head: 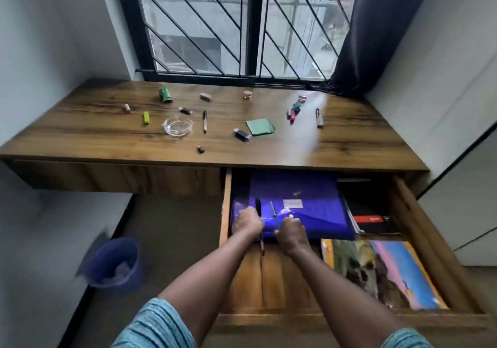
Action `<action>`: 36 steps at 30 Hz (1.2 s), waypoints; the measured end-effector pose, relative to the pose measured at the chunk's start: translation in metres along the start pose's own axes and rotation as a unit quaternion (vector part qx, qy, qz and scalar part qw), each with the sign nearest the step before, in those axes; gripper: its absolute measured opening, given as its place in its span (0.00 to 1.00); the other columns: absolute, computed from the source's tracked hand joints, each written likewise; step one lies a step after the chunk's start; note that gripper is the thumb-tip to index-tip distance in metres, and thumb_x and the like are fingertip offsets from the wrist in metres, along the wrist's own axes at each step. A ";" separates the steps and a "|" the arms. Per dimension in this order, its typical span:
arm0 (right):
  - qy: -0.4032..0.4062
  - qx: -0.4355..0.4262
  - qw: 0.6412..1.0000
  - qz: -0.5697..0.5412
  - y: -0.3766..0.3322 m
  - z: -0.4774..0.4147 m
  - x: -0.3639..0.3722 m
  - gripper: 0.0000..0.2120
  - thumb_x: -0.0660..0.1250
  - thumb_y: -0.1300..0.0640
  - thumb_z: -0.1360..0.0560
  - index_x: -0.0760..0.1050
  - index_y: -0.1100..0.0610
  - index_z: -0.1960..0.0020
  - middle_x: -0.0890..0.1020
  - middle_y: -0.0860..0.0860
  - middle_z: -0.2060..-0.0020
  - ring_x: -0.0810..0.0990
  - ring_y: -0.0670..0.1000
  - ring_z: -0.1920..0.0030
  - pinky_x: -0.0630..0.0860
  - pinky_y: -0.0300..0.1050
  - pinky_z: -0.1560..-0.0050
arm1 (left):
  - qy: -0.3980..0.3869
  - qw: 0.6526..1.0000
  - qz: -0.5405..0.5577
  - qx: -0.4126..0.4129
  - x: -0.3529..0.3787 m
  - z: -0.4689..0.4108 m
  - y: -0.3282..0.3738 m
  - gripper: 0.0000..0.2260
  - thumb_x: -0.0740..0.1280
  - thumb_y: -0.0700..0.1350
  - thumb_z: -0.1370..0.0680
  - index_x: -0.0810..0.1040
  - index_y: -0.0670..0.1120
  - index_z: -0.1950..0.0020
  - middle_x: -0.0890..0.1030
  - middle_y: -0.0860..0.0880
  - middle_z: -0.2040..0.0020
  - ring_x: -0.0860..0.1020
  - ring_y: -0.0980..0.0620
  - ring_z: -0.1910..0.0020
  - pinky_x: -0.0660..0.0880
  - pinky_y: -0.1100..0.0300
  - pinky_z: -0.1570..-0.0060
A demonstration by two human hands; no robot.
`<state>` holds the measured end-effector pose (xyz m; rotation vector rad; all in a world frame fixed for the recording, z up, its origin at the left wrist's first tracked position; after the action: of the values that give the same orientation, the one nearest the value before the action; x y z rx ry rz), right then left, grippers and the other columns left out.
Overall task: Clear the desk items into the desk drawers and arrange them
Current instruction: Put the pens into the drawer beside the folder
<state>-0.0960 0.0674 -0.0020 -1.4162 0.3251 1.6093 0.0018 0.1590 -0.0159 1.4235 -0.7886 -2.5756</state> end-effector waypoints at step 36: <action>-0.114 0.024 0.992 -0.043 0.024 0.051 0.081 0.07 0.61 0.61 0.22 0.78 0.58 0.50 0.78 0.51 0.61 0.79 0.49 0.59 0.77 0.40 0.63 | -0.011 0.983 -0.166 -0.081 0.070 0.060 -0.074 0.12 0.58 0.36 0.20 0.76 0.41 0.39 0.79 0.43 0.42 0.79 0.46 0.43 0.78 0.56 0.46</action>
<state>-0.1383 0.1284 -0.0674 -1.1799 0.1643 1.6621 -0.0743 0.2238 -0.0794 1.5940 -0.3569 -2.8198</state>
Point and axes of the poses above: each hand's wrist, its own z-axis away from the middle knuckle, its own x-axis out of the palm, y = z × x, the point moved 7 cm from there along -z, towards the middle knuckle
